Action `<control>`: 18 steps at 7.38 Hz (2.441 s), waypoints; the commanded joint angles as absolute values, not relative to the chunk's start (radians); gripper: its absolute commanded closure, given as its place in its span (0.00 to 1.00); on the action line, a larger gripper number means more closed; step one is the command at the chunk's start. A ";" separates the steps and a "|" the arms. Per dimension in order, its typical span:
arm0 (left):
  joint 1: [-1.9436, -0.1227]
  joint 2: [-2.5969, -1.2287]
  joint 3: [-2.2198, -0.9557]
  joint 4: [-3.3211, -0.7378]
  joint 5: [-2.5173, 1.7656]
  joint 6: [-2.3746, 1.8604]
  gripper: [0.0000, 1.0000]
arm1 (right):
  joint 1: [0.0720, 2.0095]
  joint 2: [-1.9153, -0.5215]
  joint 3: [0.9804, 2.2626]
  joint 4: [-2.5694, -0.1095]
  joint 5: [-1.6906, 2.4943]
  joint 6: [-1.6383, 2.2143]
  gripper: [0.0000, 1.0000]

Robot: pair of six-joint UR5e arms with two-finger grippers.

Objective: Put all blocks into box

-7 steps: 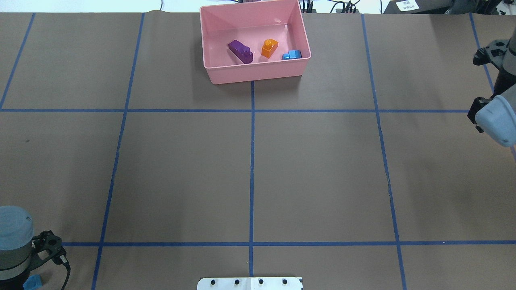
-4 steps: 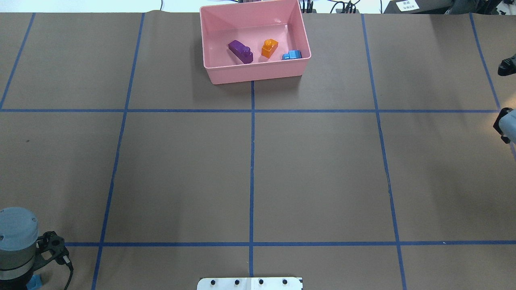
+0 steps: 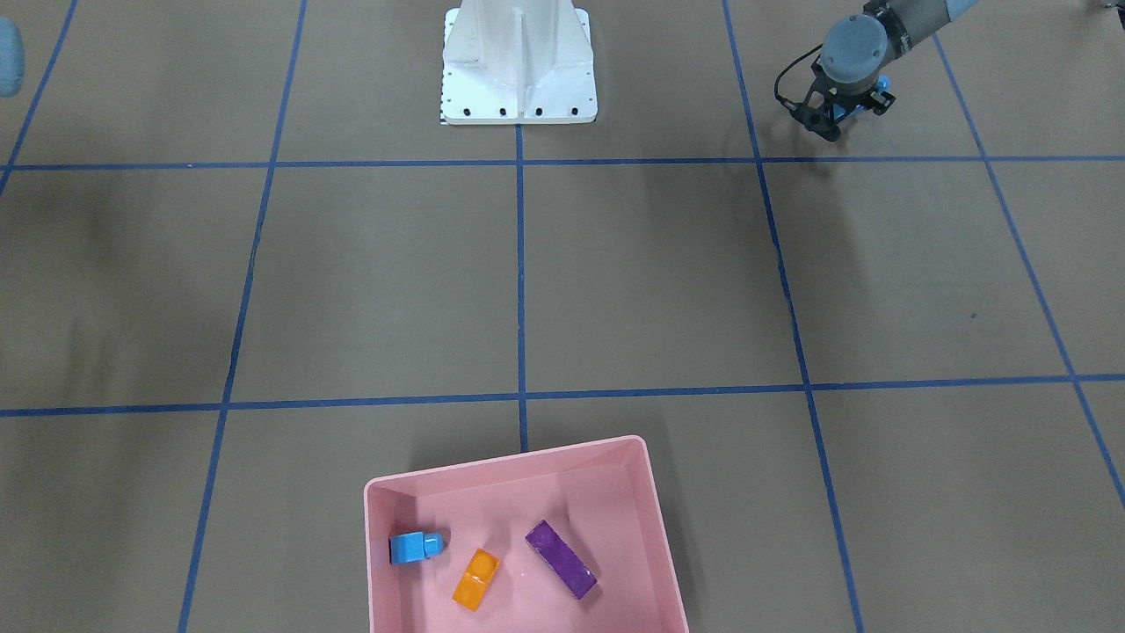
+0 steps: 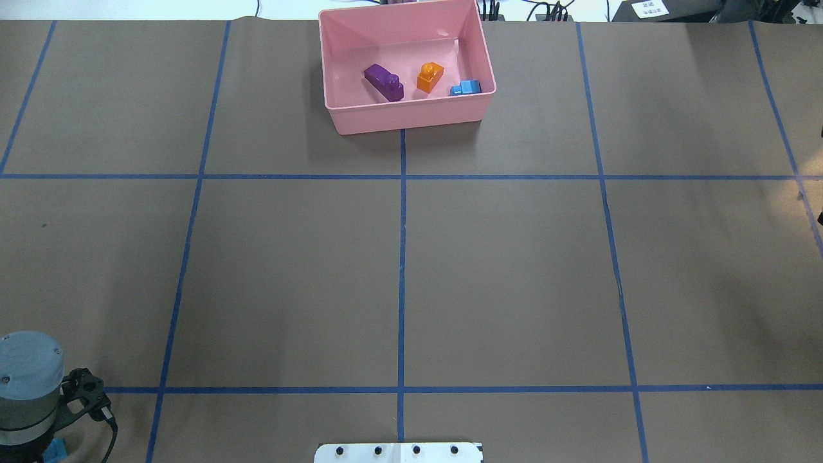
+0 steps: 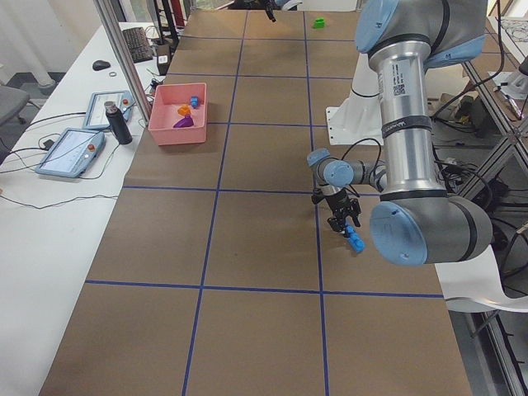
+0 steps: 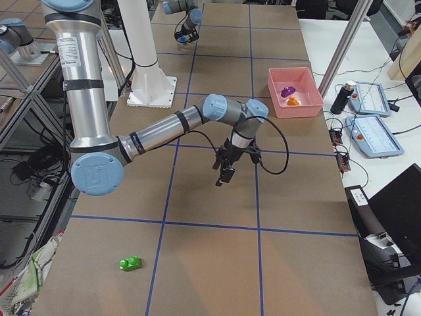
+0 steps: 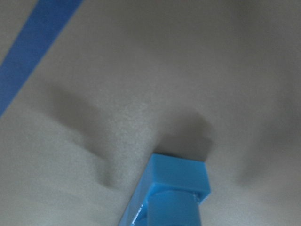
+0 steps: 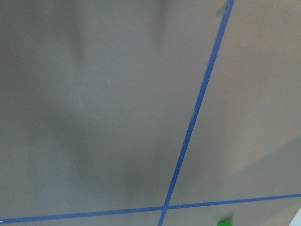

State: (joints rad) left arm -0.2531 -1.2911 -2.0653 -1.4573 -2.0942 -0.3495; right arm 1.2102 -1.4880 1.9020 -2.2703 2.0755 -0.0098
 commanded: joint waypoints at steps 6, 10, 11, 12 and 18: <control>-0.290 -1.253 -2.271 -1.405 -2.095 -0.453 1.00 | 1.338 -1.759 1.891 -2.076 2.071 -0.302 0.00; -0.389 -1.318 -2.324 -1.312 -2.098 -0.449 1.00 | 1.338 -1.916 1.806 -1.916 2.068 -0.352 0.00; -0.435 -1.322 -2.329 -1.310 -2.100 -0.446 1.00 | 1.338 -1.930 1.746 -1.864 2.069 -0.403 0.00; -0.480 -1.363 -2.324 -1.310 -2.124 -0.446 1.00 | 1.338 -1.933 1.691 -1.844 2.071 -0.420 0.00; -0.719 -1.615 -2.234 -1.308 -2.249 -0.448 1.00 | 1.335 -1.960 1.525 -1.697 2.152 -0.426 0.00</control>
State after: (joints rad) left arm -0.6817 -1.5649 -2.2722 -1.3073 -2.2242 -0.4502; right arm 1.3358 -1.9563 1.5302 -1.7052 2.1185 -0.4211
